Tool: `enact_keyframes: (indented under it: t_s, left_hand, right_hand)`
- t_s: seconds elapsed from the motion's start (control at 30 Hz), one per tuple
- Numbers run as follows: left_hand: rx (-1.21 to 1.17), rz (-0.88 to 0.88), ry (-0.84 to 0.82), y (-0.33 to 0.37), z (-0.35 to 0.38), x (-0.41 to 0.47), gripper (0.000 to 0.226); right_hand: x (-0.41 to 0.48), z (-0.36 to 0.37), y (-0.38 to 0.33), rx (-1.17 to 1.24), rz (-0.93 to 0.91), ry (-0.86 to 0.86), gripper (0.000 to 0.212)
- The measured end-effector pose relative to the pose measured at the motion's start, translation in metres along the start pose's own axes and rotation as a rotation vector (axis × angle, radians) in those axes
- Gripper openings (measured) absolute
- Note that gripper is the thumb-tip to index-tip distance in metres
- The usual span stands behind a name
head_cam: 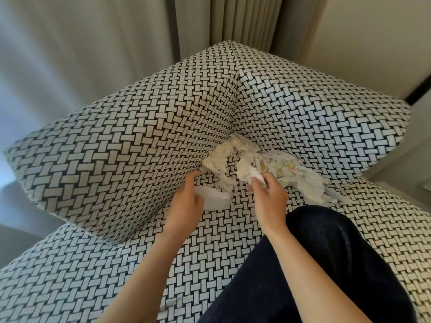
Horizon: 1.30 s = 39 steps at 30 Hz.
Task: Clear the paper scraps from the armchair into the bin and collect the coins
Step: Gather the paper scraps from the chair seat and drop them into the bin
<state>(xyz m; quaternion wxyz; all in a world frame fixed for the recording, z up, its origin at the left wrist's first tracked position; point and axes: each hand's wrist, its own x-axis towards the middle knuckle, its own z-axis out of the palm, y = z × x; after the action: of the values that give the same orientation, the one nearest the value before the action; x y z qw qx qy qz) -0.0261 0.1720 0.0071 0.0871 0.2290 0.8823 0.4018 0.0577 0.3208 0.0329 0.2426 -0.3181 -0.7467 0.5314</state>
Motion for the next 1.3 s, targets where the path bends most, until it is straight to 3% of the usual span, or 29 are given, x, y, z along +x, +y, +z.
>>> enact_keyframes:
  t_s: [0.2, 0.43, 0.6, 0.77, 0.93, 1.07, 1.2, 1.3]
  left_hand:
    - [0.274, 0.168, -0.398, 0.023, 0.012, 0.037, 0.064]
    - [0.545, 0.008, -0.589, 0.017, 0.035, 0.058, 0.07]
    - [0.54, -0.021, -0.449, 0.006, 0.04, 0.051, 0.054]
    - [0.386, -0.02, -0.275, -0.01, 0.035, 0.047, 0.028]
    - [-0.01, -0.22, -0.109, -0.008, 0.004, 0.034, 0.031]
    - [-0.245, -0.262, 0.0, -0.021, -0.024, 0.011, 0.034]
    - [-0.371, -0.297, 0.101, -0.035, -0.04, -0.018, 0.019]
    - [-0.412, -0.353, 0.09, -0.045, -0.035, -0.029, 0.02]
  right_hand:
    - [-0.002, -0.004, -0.004, 0.07, -0.028, 0.066, 0.016]
    - [-0.002, -0.005, -0.005, 0.063, -0.017, 0.063, 0.016]
    - [0.0, -0.003, -0.001, 0.052, 0.014, 0.062, 0.014]
    - [0.002, -0.001, 0.0, 0.042, 0.024, 0.053, 0.013]
    - [0.002, 0.001, -0.002, 0.049, 0.024, 0.053, 0.019]
    - [0.003, 0.003, -0.001, 0.052, 0.017, 0.046, 0.017]
    - [0.002, 0.003, 0.0, 0.05, 0.002, 0.039, 0.016]
    - [0.002, 0.002, 0.001, 0.049, 0.004, 0.031, 0.012]
